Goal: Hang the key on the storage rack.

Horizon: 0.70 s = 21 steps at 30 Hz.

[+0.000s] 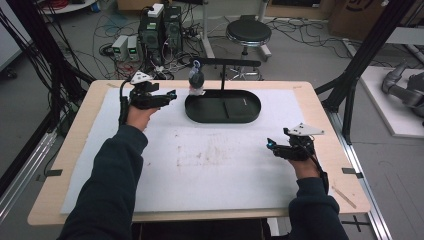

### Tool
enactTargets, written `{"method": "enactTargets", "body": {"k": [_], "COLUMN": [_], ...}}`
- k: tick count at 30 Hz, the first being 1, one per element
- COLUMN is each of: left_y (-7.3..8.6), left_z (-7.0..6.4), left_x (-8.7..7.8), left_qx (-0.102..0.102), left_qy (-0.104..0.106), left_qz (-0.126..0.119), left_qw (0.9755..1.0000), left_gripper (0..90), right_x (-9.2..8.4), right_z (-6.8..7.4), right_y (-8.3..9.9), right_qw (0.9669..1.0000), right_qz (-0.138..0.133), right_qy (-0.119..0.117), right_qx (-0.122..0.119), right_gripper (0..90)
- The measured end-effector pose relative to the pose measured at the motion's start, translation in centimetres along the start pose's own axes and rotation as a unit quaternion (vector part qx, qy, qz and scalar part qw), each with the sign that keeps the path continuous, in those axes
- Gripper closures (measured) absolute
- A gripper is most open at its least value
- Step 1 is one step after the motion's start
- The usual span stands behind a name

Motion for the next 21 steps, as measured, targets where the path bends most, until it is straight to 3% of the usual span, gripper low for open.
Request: {"method": "enactTargets", "body": {"k": [6,18,21], "left_y": [1.0,4.8,5.8], "left_z": [0.2,0.1,0.4], "left_x": [-3.5,-7.9,-8.5], "left_qx": [0.005,0.027,0.022], "left_qy": [-0.010,-0.020,-0.025], "left_qz": [-0.039,-0.061,-0.067], "left_qw": [0.9992,0.9976,0.9972], "left_gripper": [23.2,23.2,23.2], "right_x": [0.0,0.2,0.2], "right_z": [0.1,0.2,0.3], "right_y": [-0.1,-0.2,-0.2], "right_qw": [1.0000,1.0000,1.0000], "right_qz": [-0.003,-0.001,-0.001], "right_qy": [0.004,0.007,0.006], "right_qx": [-0.006,-0.006,-0.007], "right_gripper": [21.0,21.0,21.0]}}
Point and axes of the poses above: each handheld gripper's, and its own axes: x roughly forward along the jaws, y roughly out of its underside, z roughly to its left, the point moved 5 cm from there along x, roughly forward along the jaws, and after that the axes turned 12 degrees about -y, right-handed, at the moved point
